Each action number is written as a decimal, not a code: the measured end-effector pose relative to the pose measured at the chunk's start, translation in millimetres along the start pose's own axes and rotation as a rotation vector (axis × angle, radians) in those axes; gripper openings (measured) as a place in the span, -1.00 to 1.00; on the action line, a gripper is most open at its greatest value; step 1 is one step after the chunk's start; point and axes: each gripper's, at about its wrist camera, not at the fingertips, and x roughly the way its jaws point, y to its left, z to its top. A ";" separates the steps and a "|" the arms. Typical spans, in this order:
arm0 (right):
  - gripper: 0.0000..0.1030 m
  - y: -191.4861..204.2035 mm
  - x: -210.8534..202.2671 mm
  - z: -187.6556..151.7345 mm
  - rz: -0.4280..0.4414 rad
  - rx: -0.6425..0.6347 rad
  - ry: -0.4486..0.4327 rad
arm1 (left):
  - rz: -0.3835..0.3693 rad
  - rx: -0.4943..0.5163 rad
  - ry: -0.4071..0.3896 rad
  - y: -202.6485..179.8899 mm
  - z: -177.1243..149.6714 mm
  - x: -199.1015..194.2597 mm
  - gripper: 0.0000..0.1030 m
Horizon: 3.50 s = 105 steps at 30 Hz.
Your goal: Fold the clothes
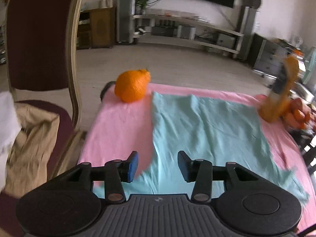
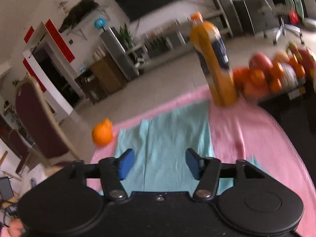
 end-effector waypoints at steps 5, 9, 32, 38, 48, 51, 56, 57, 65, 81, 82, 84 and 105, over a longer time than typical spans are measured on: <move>0.37 -25.8 89.4 29.6 -0.104 0.043 -0.008 | 0.083 0.058 0.017 -11.3 38.1 84.6 -0.06; -0.37 -54.0 167.1 45.3 -0.212 0.019 0.010 | 0.089 0.098 0.027 -18.3 56.1 149.1 -0.07; -0.96 -53.1 293.3 43.0 -0.378 -0.152 -0.158 | 0.257 0.257 -0.136 -36.2 65.8 232.2 -0.96; -0.96 -40.3 315.0 36.5 -0.444 -0.264 -0.141 | 0.343 0.271 -0.103 -35.3 56.3 250.5 -0.96; -0.49 -20.6 289.6 35.8 -0.488 -0.315 -0.027 | 0.342 0.250 -0.133 -34.7 59.3 180.7 -0.67; -0.47 -21.1 228.8 47.8 -0.422 -0.182 -0.020 | 0.292 0.231 -0.127 -25.7 62.5 131.3 -0.53; -0.26 -28.3 109.3 48.8 -0.271 -0.017 0.013 | 0.202 0.220 -0.036 -18.8 34.6 37.2 -0.46; -0.22 -32.1 85.1 43.5 -0.246 -0.005 0.008 | 0.177 0.211 -0.017 -18.7 22.2 24.2 -0.46; -0.08 -60.3 43.2 -13.5 -0.102 0.131 0.020 | 0.026 0.061 0.077 -16.3 -52.4 34.9 -0.53; -0.99 -74.9 142.7 -68.9 -0.305 -0.144 0.279 | 0.195 0.023 0.140 1.9 -65.8 98.2 -0.71; -1.00 -75.9 141.6 -68.7 -0.321 -0.130 0.272 | 0.204 0.014 0.142 3.6 -66.1 97.4 -0.68; -1.00 -76.0 141.3 -70.6 -0.345 -0.129 0.266 | 0.215 -0.008 0.148 7.4 -66.7 94.9 -0.67; -0.81 -123.2 133.0 -68.9 0.004 0.378 0.471 | 0.136 0.131 0.243 -31.4 -84.7 75.3 -0.42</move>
